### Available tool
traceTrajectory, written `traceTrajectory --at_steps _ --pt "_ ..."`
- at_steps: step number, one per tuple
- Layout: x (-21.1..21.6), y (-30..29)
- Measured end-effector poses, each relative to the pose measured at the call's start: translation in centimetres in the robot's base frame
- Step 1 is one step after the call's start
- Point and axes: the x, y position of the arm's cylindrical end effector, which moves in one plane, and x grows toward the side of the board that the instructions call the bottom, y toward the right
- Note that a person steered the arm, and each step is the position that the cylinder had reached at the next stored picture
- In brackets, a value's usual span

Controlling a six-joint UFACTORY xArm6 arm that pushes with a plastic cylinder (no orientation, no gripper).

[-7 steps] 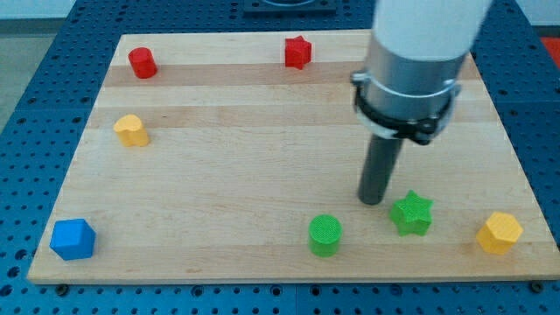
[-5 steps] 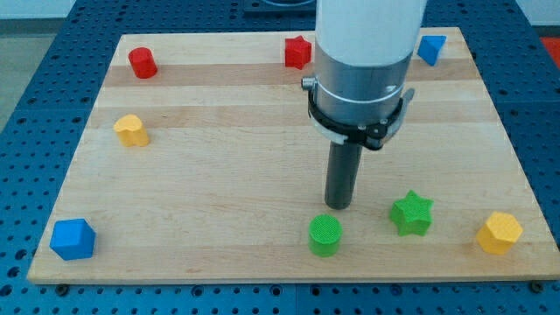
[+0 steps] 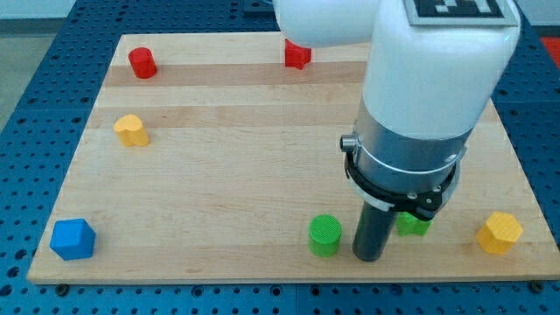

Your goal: Move the green star to the center right of the board

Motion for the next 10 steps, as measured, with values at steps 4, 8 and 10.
traceTrajectory --at_steps 4,8,10 --pt "-1.0 -2.6" --pt "-1.0 -4.3" --pt "1.1 1.5"
